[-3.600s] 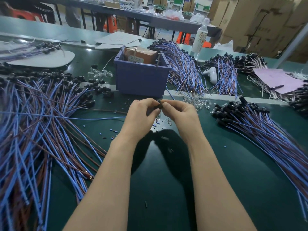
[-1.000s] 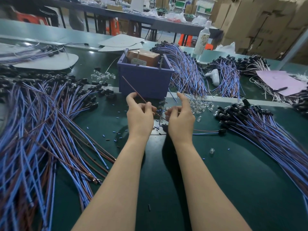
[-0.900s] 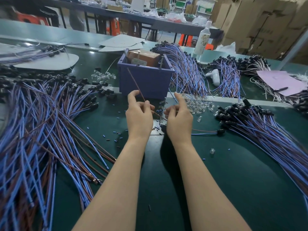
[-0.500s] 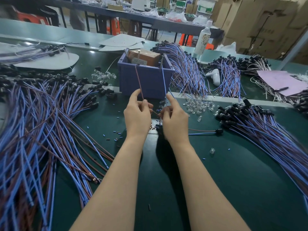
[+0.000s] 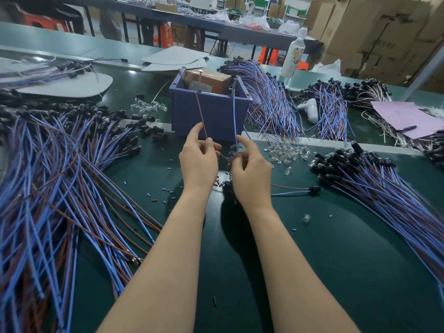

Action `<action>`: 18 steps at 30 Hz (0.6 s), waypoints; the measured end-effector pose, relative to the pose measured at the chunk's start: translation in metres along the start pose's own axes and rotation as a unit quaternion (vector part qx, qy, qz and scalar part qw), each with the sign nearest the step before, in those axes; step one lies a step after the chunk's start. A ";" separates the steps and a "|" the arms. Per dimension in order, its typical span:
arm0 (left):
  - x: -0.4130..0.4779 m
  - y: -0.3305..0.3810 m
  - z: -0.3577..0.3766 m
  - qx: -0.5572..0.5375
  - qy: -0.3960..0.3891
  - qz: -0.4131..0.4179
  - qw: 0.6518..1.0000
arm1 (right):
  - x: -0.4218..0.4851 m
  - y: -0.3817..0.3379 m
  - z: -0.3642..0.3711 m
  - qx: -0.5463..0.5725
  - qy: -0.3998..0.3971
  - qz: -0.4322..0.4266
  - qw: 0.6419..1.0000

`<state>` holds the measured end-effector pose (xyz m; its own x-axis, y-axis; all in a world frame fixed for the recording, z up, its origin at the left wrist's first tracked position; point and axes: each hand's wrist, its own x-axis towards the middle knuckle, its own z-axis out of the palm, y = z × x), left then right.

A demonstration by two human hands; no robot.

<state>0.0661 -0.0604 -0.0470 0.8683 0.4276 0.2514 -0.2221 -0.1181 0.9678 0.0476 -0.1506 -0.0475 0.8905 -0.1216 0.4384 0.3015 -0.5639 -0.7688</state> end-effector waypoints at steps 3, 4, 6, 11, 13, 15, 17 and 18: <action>0.003 0.001 0.001 -0.004 0.003 0.002 1.000 | 0.000 -0.001 0.001 -0.006 -0.006 -0.004 1.000; 0.004 0.002 0.002 -0.005 0.004 0.002 1.000 | 0.000 -0.001 0.001 -0.006 -0.008 -0.004 1.000; 0.005 0.001 0.003 -0.004 0.006 0.002 1.000 | 0.000 -0.001 0.001 -0.007 -0.011 -0.004 1.000; 0.007 0.000 0.006 -0.005 -0.001 -0.002 1.000 | 0.001 -0.001 0.001 -0.010 -0.012 -0.006 1.000; 0.009 0.000 0.006 0.000 -0.003 0.001 1.000 | 0.001 -0.001 0.001 -0.011 -0.012 -0.008 1.000; 0.010 -0.001 0.006 0.008 -0.005 0.005 1.000 | 0.001 -0.001 0.000 -0.010 -0.013 -0.009 1.000; 0.011 -0.002 0.005 0.007 -0.006 0.005 1.000 | 0.000 -0.001 0.000 -0.008 -0.012 -0.009 1.000; 0.011 -0.003 0.005 0.005 -0.006 0.005 1.000 | 0.000 -0.001 0.001 -0.007 -0.012 -0.009 1.000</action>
<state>0.0786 -0.0603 -0.0467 0.8717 0.4151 0.2605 -0.2259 -0.1313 0.9653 0.0478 -0.1495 -0.0468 0.8929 -0.0919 0.4408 0.3127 -0.5778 -0.7539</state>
